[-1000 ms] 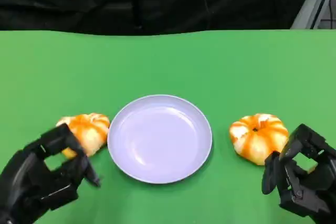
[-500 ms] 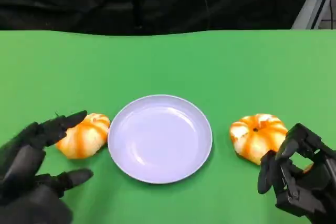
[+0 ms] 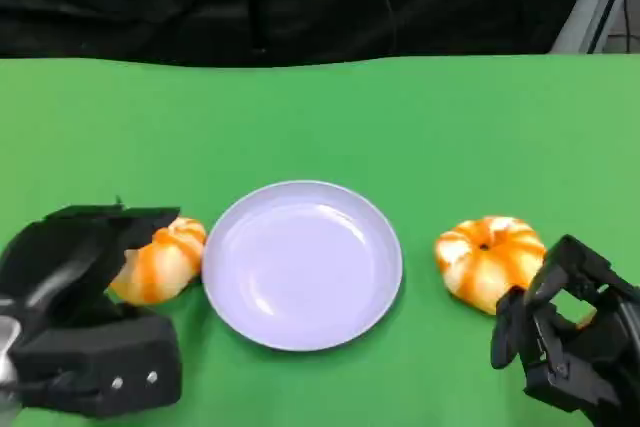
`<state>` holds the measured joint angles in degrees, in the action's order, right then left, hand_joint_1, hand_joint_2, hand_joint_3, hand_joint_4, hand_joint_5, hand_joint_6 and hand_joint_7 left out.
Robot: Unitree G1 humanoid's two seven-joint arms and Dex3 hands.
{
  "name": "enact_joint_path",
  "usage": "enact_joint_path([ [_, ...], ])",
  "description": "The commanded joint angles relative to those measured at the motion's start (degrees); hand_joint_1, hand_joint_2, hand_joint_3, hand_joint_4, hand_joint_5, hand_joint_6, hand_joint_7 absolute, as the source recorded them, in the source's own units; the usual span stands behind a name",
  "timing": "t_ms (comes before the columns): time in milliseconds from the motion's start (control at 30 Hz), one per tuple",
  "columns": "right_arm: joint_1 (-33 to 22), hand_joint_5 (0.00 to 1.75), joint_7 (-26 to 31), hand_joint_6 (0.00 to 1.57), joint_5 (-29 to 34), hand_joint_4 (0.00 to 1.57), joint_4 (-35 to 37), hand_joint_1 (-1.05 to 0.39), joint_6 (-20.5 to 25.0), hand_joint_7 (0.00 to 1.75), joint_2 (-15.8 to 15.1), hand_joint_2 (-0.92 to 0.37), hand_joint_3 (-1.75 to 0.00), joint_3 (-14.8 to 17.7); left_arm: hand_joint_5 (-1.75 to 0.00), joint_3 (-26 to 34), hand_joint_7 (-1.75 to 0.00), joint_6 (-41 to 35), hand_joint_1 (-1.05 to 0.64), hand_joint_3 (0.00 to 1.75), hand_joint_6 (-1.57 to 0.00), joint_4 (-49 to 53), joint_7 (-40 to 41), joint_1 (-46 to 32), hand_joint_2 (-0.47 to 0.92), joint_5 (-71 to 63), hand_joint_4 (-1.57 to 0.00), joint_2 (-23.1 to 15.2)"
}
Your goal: Grasp the bread from the table and place it into the plate.
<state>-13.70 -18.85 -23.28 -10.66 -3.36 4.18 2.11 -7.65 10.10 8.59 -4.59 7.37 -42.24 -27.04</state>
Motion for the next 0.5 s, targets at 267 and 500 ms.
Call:
enact_joint_path([
  [267, 0.0, 1.75, 0.9, 0.71, 0.2, 0.88, -0.2, -0.15, -0.8, 1.63, 0.1, -0.43, -1.32, -0.2, -0.03, -7.9, -0.01, 1.6, -0.72, 0.01, -0.47, 20.3, 0.2, 13.1, 0.9, -1.3, -0.42, -3.1],
  [500, -0.1, 1.75, 1.0, 0.71, 0.1, 0.88, -0.4, -0.14, -0.7, 1.63, 0.1, -0.44, -1.32, -0.2, -0.01, -10.9, 0.0, 2.1, -0.71, 0.01, -0.46, 29.8, 1.6, 18.5, 0.92, -0.4, -0.4, -1.6],
])
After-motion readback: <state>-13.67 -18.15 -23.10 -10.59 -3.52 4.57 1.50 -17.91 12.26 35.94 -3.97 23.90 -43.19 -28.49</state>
